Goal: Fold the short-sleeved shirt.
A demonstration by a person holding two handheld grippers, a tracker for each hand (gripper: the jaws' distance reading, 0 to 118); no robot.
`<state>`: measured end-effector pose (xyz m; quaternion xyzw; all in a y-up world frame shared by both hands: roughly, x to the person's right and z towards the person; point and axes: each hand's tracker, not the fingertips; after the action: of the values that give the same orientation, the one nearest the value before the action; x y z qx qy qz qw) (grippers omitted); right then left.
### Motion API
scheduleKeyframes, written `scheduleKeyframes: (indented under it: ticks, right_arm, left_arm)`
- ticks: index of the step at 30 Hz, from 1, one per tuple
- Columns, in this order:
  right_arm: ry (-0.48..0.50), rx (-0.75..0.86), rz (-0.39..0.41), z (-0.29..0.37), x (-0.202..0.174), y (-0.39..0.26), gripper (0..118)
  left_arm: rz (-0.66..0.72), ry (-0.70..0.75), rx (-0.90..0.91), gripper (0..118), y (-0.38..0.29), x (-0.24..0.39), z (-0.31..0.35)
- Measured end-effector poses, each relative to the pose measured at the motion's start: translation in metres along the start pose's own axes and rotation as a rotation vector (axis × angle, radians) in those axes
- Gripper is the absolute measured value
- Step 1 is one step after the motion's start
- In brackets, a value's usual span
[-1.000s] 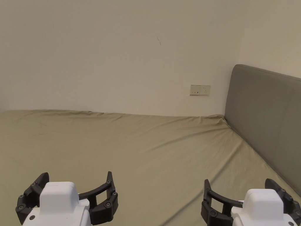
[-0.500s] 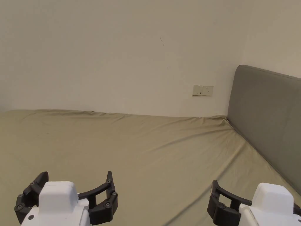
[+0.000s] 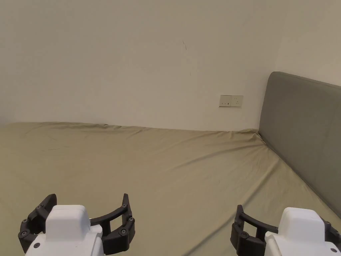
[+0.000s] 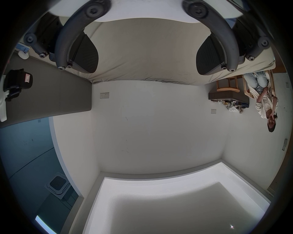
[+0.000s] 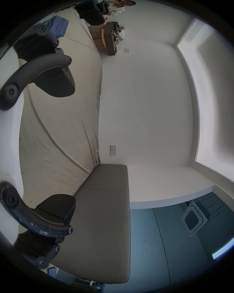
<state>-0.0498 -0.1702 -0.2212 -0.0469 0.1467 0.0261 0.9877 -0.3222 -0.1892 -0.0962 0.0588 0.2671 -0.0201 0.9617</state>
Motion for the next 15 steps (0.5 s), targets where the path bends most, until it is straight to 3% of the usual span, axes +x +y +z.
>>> scheduleKeyframes:
  ticks: [5,15]
  right_arm:
    - [-0.013,-0.012,-0.045,-0.005,0.002,0.000,118]
    - [-0.013,-0.030,-0.034,-0.017,0.004,-0.007,118]
  left_arm:
    - [-0.001,-0.004,-0.006,118,-0.002,0.002,-0.002]
    - [-0.008,-0.010,-0.027,118,-0.008,0.004,-0.008]
